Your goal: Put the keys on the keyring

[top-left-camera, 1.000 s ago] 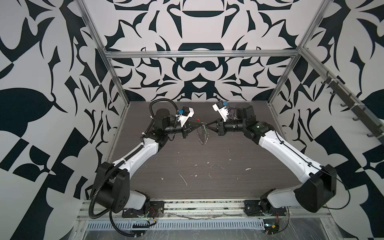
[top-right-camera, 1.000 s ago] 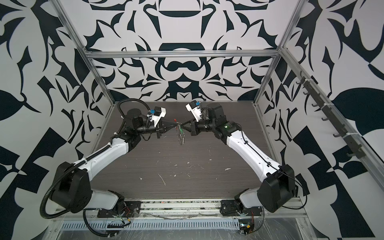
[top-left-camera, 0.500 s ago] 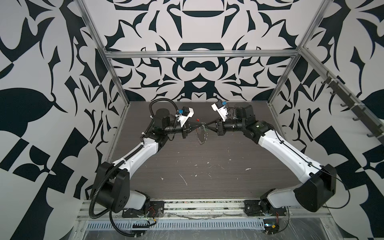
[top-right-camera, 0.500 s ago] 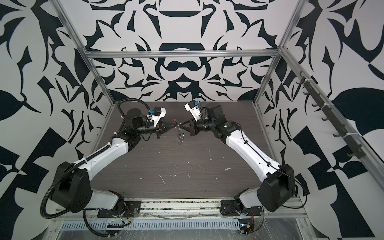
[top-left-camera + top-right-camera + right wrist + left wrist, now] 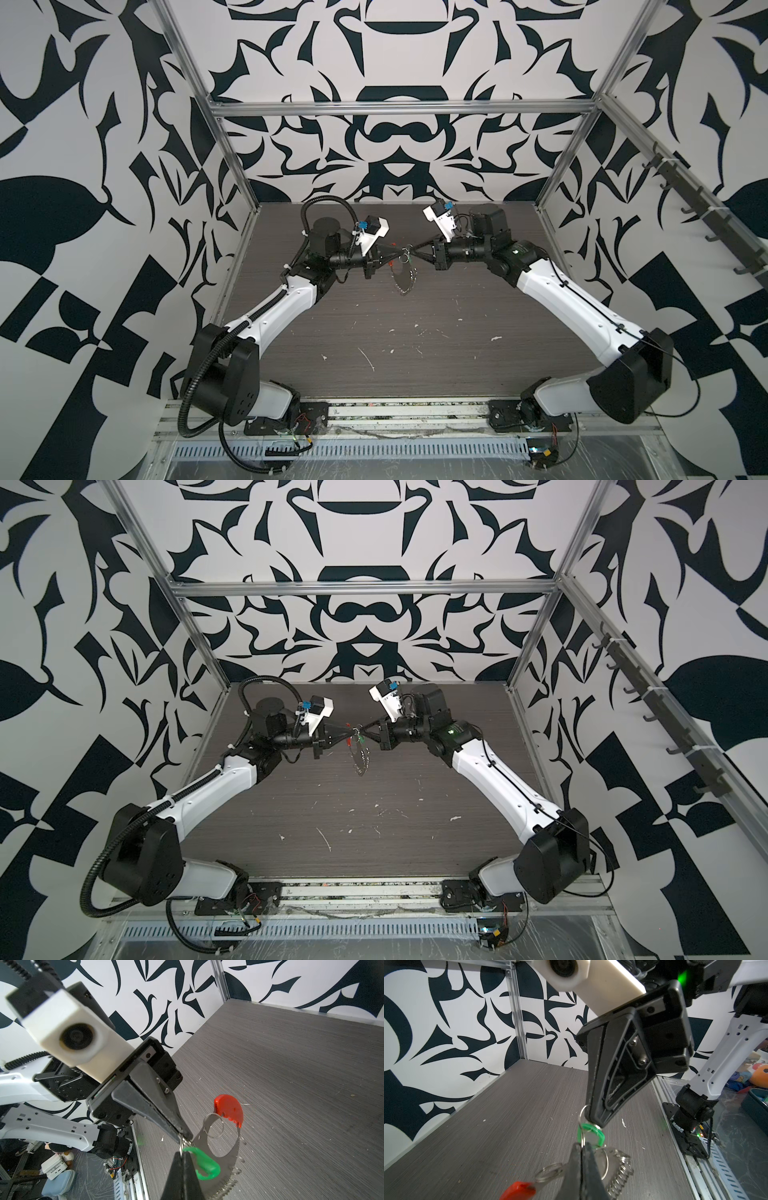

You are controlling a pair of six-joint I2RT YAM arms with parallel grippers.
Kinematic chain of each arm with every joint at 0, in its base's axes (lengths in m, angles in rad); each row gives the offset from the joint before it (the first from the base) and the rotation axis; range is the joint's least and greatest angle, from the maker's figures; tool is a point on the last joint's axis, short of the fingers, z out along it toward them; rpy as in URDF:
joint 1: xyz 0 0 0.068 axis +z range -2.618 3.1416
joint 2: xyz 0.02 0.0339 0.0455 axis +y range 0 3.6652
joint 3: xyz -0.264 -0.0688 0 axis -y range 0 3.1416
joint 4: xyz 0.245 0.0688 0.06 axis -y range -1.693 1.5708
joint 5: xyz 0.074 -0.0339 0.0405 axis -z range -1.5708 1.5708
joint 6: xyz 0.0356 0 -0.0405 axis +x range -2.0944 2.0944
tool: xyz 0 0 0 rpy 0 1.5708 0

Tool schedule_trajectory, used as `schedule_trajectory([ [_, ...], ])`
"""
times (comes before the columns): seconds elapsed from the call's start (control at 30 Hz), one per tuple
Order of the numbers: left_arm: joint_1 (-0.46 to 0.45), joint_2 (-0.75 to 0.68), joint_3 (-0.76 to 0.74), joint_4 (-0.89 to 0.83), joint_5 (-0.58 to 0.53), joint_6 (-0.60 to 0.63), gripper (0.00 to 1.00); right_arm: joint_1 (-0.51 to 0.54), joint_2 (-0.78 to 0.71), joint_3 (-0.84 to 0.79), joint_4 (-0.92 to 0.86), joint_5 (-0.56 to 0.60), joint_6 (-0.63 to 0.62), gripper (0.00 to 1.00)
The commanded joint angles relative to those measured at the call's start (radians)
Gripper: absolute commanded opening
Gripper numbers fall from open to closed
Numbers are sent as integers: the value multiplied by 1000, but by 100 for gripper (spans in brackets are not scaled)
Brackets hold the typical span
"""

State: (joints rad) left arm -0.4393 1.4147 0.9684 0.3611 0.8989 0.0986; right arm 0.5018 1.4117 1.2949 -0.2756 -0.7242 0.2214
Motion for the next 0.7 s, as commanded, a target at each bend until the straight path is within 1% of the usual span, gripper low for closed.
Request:
schedule_trajectory([
  [0.0, -5, -22, 39, 1, 21, 13, 0, 7, 5, 50, 10, 6, -24, 0],
  [0.3, -5, -23, 44, -5, 20, 19, 0, 7, -1, 29, -12, 5, -38, 0],
  [0.67, -4, -20, 55, -14, 19, 19, 0, 14, -15, 18, -45, -38, -67, 0],
])
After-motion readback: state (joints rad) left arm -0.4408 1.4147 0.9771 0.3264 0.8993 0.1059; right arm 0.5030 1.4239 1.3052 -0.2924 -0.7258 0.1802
